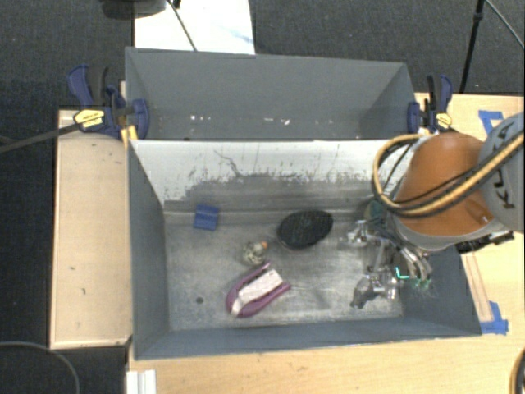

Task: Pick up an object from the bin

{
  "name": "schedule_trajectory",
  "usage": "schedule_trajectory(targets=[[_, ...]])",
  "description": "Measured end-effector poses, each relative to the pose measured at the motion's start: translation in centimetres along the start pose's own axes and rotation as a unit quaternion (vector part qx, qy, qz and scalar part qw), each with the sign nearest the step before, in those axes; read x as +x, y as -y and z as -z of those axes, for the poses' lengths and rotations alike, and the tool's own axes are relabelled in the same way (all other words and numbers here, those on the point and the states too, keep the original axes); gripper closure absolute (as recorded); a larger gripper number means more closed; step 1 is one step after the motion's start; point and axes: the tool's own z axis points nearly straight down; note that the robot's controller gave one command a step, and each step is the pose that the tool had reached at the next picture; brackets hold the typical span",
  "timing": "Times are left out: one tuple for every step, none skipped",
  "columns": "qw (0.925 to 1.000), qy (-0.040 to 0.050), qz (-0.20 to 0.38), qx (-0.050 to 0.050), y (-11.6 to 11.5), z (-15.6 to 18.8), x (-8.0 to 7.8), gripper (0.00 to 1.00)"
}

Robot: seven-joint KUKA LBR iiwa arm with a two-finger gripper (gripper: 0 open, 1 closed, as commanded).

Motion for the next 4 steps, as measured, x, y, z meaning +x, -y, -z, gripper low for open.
schedule_trajectory(targets=[[0.9999,0.0055,0.013,-0.003,-12.7,1.8,-3.4,0.00],[0.9926,0.0092,0.121,0.000,-12.0,-6.5,0.9,0.00],[0.9783,0.0087,0.207,-0.001,-17.9,-6.6,0.7,0.00],[0.9926,0.0052,0.122,0.000,-20.6,-6.6,-2.3,0.00]])
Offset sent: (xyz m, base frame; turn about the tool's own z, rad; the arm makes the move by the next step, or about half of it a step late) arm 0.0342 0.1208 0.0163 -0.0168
